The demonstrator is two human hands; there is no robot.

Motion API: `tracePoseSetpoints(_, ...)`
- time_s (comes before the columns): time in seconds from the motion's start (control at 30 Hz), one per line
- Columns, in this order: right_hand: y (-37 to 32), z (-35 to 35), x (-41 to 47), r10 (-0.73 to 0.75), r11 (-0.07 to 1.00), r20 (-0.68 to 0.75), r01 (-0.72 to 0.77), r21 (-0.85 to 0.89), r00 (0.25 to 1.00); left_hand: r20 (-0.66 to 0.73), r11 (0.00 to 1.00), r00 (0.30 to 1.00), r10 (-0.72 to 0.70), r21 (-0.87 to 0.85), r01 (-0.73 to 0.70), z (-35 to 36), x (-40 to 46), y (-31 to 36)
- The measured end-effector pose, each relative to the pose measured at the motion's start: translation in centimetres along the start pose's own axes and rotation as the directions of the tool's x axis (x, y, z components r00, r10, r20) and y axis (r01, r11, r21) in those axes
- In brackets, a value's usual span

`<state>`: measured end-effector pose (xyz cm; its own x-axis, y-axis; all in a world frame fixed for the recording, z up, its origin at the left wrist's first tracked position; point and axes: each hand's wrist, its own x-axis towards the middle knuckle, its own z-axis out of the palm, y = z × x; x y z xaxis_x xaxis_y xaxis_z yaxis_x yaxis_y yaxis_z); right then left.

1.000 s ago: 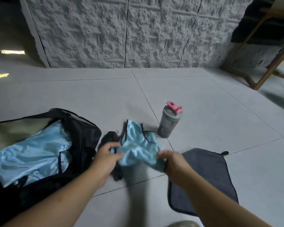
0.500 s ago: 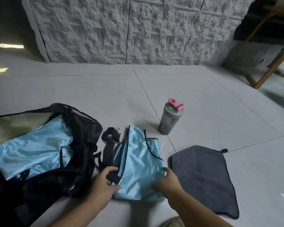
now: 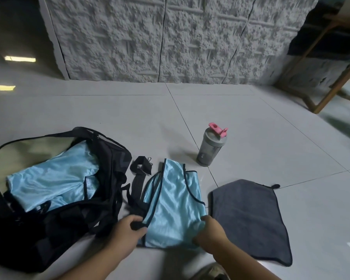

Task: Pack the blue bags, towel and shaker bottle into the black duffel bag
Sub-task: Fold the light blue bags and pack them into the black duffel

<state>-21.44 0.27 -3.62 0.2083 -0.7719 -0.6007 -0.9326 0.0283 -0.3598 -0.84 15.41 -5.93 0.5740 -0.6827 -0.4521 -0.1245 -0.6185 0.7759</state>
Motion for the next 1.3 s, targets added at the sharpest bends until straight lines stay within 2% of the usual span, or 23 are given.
tracePoseSetpoints(0.07, 0.0, 0.1, -0.2, 0.016, 0.999, 0.004, -0.016, -0.033, 1.000, 0.055, 0.998, 0.998, 0.035, 0.044, -0.037, -0.1, -0.3, 0.0)
tracePoseSetpoints(0.13, 0.0, 0.2, -0.5, 0.042, 0.998, -0.010, -0.043, -0.052, 0.999, 0.125, 0.969, 0.990, 0.065, 0.230, -0.093, 0.0, -0.7, -0.4)
tracePoseSetpoints(0.2, 0.3, 0.3, -0.5, 0.080, 0.995, -0.012, -0.081, -0.053, 0.997, 0.189, 0.824, 0.980, 0.062, 0.544, -0.157, 0.4, -1.2, -0.4)
tracePoseSetpoints(0.27, 0.6, 0.4, -0.3, 0.111, 0.993, -0.037, -0.112, -0.034, 0.993, 0.182, 0.683, 0.976, 0.122, 0.698, -0.215, 0.8, -1.1, -0.4)
tracePoseSetpoints(0.37, 0.9, 0.4, -0.2, 0.137, 0.991, -0.041, -0.137, 0.008, 0.990, 0.107, 0.542, 0.950, 0.294, 0.800, -0.258, 1.3, -0.8, -0.2)
tracePoseSetpoints(0.53, 0.8, 0.5, -0.1, 0.124, 0.992, 0.049, -0.124, -0.010, 0.991, 0.205, 0.315, 0.838, 0.506, 0.860, -0.401, 1.9, -0.1, -1.3)
tracePoseSetpoints(0.6, 0.5, 0.6, 0.2, 0.096, 0.995, 0.077, -0.098, 0.025, 0.992, 0.235, 0.287, 0.812, 0.534, 0.853, -0.436, 1.7, -0.2, -0.7)
tracePoseSetpoints(0.7, 0.4, -0.2, 0.0, 0.077, 0.912, 0.100, -0.111, 0.394, 0.992, 0.226, 0.339, 0.803, 0.552, 0.818, -0.464, 1.0, -0.1, -0.6)
tracePoseSetpoints(0.77, 0.1, -1.4, -0.5, 0.035, 0.837, 0.150, -0.111, 0.535, 0.988, 0.219, 0.356, 0.761, 0.610, 0.782, -0.511, 0.6, 0.2, -0.7)
tracePoseSetpoints(0.87, -0.2, -2.9, -1.4, -0.011, 0.842, 0.196, -0.097, 0.531, 0.980, 0.304, 0.284, 0.679, 0.668, 0.739, -0.611, -0.4, 0.8, -0.6)
tracePoseSetpoints(0.93, 0.2, -3.7, -1.3, -0.019, 0.862, 0.214, -0.092, 0.498, 0.977, 0.392, 0.243, 0.690, 0.609, 0.736, -0.632, -1.0, 1.2, -0.4)
tracePoseSetpoints(1.03, 1.1, -4.9, -1.2, -0.160, 0.829, 0.390, -0.091, 0.552, 0.907, 0.443, 0.276, 0.730, 0.521, 0.721, -0.635, -1.5, 1.6, 0.0)
tracePoseSetpoints(1.1, 1.3, -5.2, -0.9, -0.239, 0.879, 0.420, 0.012, 0.477, 0.876, 0.422, 0.352, 0.763, 0.489, 0.705, -0.616, -1.7, 1.5, 0.8)
tracePoseSetpoints(1.17, 1.1, -5.4, -0.6, -0.266, 0.943, 0.333, 0.173, 0.284, 0.905, 0.389, 0.441, 0.789, 0.476, 0.670, -0.597, -1.8, 1.6, 1.7)
tracePoseSetpoints(1.3, 0.0, -4.8, 0.1, -0.332, 0.919, 0.318, 0.381, -0.104, 0.888, 0.306, 0.660, 0.868, 0.392, 0.564, -0.497, -2.2, 2.8, 3.5)
